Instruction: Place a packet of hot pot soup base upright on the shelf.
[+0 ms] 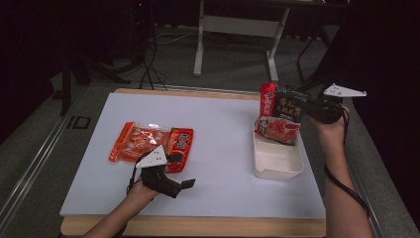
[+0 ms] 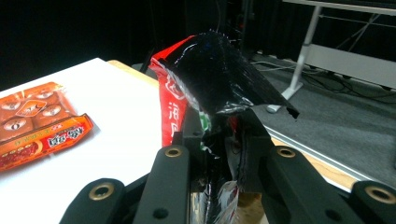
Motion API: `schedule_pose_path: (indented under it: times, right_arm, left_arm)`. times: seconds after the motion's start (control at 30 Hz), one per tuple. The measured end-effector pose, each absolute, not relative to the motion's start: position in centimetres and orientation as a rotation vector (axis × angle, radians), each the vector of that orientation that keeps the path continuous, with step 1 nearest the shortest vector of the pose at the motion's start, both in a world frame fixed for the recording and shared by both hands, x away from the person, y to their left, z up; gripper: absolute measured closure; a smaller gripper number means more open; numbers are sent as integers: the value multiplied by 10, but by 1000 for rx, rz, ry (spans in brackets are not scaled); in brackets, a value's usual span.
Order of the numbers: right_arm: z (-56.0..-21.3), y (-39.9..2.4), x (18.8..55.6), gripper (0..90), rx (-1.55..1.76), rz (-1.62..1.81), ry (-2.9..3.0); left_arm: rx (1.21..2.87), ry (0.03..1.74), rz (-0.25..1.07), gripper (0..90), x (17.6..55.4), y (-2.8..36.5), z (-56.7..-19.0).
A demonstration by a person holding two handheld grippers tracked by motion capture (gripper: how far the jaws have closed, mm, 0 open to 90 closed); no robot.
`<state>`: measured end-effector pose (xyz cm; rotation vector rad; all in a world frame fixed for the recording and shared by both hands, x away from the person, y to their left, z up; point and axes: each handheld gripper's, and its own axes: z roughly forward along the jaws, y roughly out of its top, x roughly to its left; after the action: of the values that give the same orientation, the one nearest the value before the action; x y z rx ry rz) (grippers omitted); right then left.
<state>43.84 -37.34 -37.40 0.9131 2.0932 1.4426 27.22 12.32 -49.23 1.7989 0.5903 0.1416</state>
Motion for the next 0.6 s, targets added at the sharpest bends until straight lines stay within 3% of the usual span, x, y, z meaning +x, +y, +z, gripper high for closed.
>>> schedule_pose_path:
  times: [0.6]
  right_arm:
    - [-404,-377,438,763,942,1505,2078]
  left_arm:
    - [1803,603,144,7,274,124,-497]
